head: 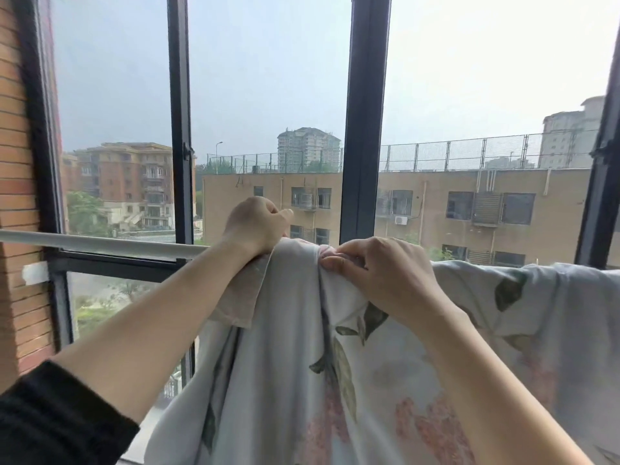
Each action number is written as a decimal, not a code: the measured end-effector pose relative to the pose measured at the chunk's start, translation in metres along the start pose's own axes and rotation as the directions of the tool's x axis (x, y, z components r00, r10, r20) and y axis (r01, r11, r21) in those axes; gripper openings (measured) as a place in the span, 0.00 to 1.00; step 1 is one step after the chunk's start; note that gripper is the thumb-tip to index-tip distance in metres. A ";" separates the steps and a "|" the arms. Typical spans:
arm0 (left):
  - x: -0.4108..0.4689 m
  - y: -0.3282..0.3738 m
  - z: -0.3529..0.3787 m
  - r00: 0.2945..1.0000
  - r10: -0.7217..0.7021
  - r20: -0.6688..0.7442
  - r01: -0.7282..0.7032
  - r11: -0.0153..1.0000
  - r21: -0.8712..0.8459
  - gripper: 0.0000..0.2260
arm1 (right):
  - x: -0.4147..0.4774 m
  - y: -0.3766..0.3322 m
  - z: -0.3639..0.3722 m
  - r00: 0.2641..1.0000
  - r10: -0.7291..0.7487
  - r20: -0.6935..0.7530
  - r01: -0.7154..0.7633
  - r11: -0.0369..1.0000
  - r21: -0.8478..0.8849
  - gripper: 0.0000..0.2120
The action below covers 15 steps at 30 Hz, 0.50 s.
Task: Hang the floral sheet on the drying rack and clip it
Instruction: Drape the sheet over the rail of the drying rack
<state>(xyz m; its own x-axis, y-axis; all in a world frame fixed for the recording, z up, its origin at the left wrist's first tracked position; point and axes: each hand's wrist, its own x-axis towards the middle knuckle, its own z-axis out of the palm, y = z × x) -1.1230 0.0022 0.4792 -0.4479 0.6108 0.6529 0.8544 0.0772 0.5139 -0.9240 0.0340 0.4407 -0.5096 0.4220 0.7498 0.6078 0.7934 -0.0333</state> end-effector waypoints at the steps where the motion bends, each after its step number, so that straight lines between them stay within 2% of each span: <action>1: -0.006 0.002 -0.001 0.996 0.006 -0.094 -0.013 0.997 -0.082 0.13 | 0.000 0.002 0.000 1.000 0.000 0.001 0.000 1.000 -0.007 0.22; 3: -0.023 0.002 -0.010 0.963 -0.013 -0.268 -0.058 0.965 -0.255 0.10 | -0.002 0.005 -0.003 1.000 0.003 0.013 -0.003 1.000 -0.008 0.22; 5: -0.046 -0.006 -0.021 0.946 -0.018 -0.323 -0.099 0.935 -0.340 0.12 | -0.003 0.007 -0.005 1.000 -0.003 0.014 0.003 1.000 -0.016 0.23; 10: -0.113 -0.039 -0.026 0.963 0.001 -0.271 -0.076 0.961 -0.266 0.20 | -0.001 0.003 -0.001 1.000 0.014 0.025 -0.014 1.000 -0.025 0.23; 15: -0.126 -0.062 -0.012 0.971 -0.232 -0.057 0.214 0.950 -0.229 0.42 | 0.001 0.000 0.003 1.000 0.013 0.023 -0.013 1.000 -0.020 0.23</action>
<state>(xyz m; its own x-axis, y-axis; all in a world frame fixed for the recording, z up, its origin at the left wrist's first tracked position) -1.1229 -0.0888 0.3720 -0.6483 0.5304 0.5462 0.6554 0.0237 0.7549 -0.9269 0.0358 0.4395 -0.5154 0.4423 0.7340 0.6261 0.7792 -0.0299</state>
